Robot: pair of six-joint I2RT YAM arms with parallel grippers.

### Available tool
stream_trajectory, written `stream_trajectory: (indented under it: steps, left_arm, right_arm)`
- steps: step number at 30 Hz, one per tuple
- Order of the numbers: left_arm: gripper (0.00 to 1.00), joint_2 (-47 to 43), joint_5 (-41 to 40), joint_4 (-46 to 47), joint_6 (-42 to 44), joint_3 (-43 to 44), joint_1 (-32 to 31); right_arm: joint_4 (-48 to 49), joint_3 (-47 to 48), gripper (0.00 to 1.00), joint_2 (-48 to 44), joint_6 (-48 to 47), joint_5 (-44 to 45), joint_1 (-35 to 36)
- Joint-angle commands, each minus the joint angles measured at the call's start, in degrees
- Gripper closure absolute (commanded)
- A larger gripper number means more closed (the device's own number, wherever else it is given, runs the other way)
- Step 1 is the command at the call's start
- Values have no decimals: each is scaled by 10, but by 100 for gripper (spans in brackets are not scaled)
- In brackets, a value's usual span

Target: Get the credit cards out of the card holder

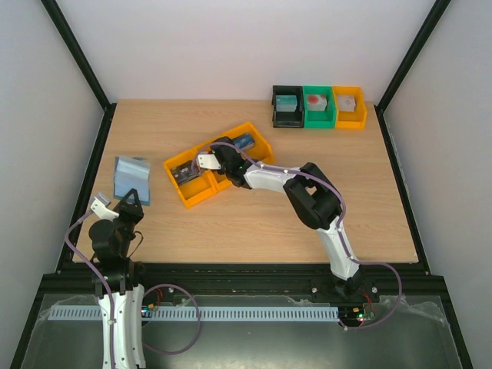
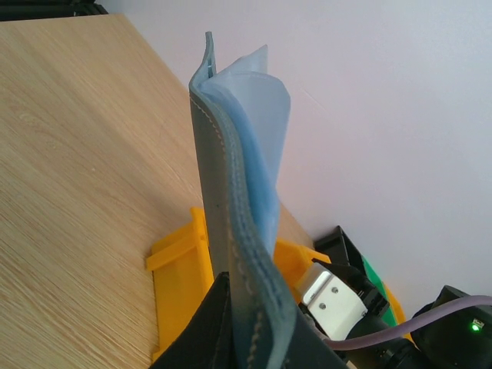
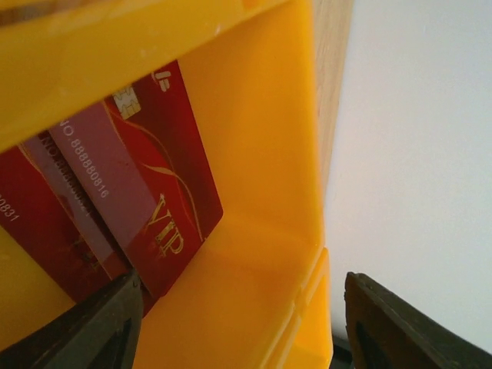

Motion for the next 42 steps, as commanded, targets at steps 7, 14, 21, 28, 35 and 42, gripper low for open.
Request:
stream_trajectory:
  steps: [7,14,21,28,35,42]
  left_arm:
    - [98,-5,-4,22,-4,-6,1]
    - [98,26,7,12,-47,-20,6]
    - [97,152,86,113,-159,-18,8]
    - [9,225,-31,-9,-233,-24,13]
    - [1,213,-73,-167,-172,45,22]
    - [1,191,-74,-211,-137,108,28]
  right_arm:
    - [41,-31,23,-74,13,23,-4]
    - [17,-53,20,-206,197,-25,-8]
    - [81,-172,17,-406,464,-79,-8]
    - [122,-281,13,-542,584,-47,-8]
    - [107,-323,1,-633,656,27,-9]
    - [66,-406,1,-718,787,92,-86]
